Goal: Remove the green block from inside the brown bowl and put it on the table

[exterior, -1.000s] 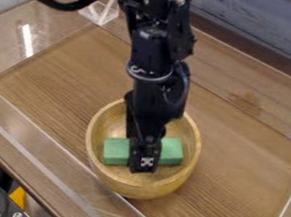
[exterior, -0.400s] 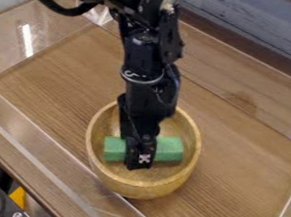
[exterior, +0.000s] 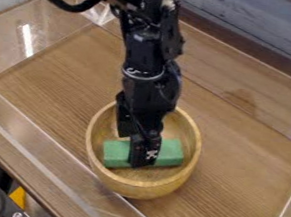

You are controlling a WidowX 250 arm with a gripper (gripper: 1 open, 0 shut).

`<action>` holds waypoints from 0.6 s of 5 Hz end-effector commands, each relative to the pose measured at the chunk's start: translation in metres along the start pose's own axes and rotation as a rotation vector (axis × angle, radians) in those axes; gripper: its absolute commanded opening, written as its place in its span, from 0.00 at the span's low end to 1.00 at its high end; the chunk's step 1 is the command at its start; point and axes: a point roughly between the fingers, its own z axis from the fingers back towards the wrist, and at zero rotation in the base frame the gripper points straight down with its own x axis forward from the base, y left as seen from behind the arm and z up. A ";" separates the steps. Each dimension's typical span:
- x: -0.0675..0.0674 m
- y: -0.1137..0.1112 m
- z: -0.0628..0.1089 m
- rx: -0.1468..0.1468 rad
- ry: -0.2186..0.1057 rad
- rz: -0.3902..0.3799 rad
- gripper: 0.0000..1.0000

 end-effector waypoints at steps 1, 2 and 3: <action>0.005 -0.002 0.003 0.032 -0.044 0.010 1.00; 0.004 -0.007 -0.006 0.029 -0.043 0.028 1.00; 0.009 -0.005 -0.011 0.027 -0.036 0.000 0.00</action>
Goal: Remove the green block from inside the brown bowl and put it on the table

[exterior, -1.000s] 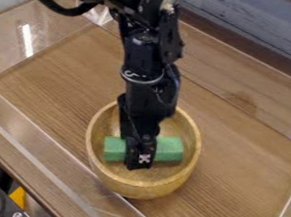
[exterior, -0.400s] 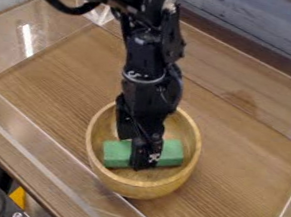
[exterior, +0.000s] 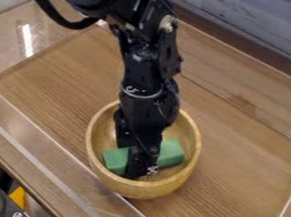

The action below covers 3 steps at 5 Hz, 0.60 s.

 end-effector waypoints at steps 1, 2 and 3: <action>0.012 0.003 0.005 0.014 -0.030 -0.018 1.00; 0.011 0.010 0.008 0.004 -0.034 -0.003 1.00; 0.006 0.013 0.016 0.002 -0.041 -0.020 0.00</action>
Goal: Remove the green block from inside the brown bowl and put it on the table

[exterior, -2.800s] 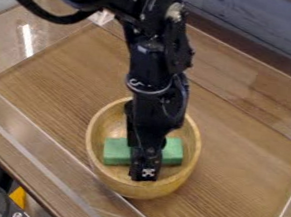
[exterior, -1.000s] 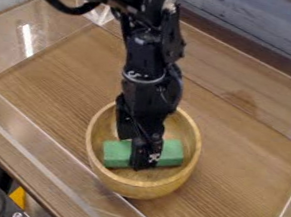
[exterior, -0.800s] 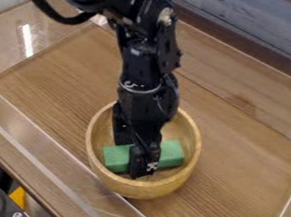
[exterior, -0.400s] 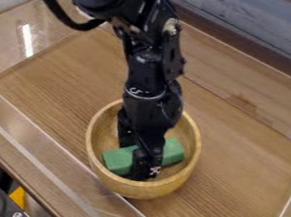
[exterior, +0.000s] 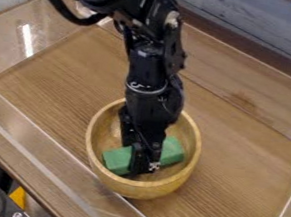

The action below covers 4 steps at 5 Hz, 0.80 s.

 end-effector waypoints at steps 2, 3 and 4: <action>0.000 0.006 0.049 0.033 -0.100 0.024 0.00; -0.007 0.017 0.076 0.050 -0.140 0.099 0.00; -0.031 0.052 0.076 0.067 -0.150 0.206 0.00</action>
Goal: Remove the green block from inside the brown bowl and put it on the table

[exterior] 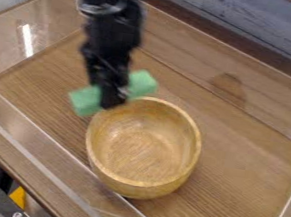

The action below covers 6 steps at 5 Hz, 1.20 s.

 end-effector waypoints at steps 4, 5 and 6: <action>-0.024 0.047 0.000 0.069 -0.046 0.130 0.00; -0.018 0.046 0.004 0.071 -0.052 0.137 0.00; -0.020 0.050 -0.002 0.073 -0.054 0.143 0.00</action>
